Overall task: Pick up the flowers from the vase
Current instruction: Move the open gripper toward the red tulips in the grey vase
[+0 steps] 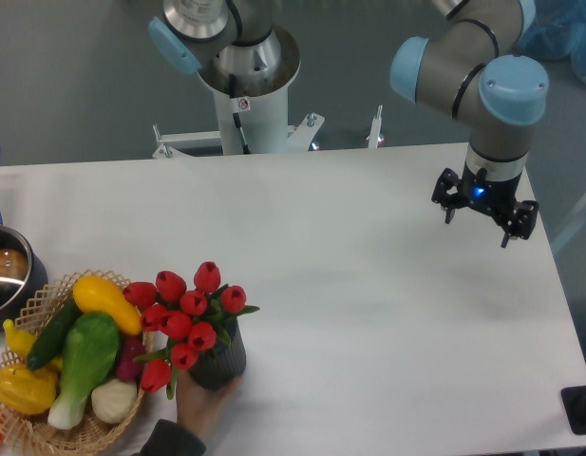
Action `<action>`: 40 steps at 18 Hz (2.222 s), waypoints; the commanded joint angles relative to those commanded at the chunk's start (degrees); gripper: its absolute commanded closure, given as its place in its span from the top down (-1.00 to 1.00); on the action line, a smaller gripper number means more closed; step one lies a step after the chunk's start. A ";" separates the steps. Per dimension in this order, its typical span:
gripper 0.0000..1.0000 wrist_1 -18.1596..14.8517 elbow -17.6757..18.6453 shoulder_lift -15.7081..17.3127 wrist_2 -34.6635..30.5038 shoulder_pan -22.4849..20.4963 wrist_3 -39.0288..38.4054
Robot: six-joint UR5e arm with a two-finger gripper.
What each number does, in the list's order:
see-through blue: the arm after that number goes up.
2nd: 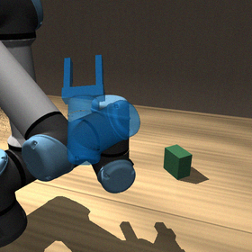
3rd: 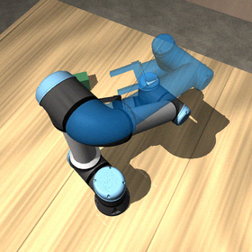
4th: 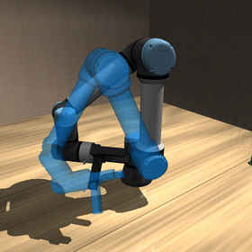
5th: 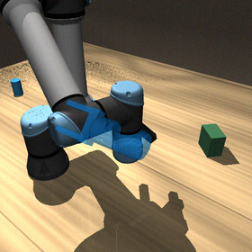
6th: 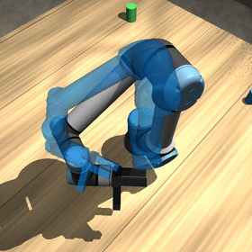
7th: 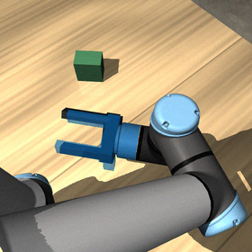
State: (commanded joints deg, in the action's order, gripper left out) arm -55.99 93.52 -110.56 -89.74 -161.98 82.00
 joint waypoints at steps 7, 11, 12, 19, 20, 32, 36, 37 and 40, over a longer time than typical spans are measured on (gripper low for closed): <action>1.00 0.79 1.49 0.17 4.37 0.09 0.00; 1.00 2.02 5.09 0.35 13.34 -0.62 -0.44; 1.00 2.20 5.71 0.44 16.40 -0.53 -0.87; 1.00 2.02 8.08 1.13 31.36 0.26 -1.05; 1.00 1.85 9.04 2.10 32.51 0.44 -0.88; 1.00 1.85 12.04 4.57 51.38 5.54 -2.29; 1.00 1.67 12.13 4.48 61.16 5.89 -3.77; 1.00 1.76 12.13 4.48 61.26 6.50 -5.17; 1.00 1.93 11.43 4.04 61.35 8.43 -5.89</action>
State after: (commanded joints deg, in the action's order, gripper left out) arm -54.05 104.94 -106.52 -28.39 -153.55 76.11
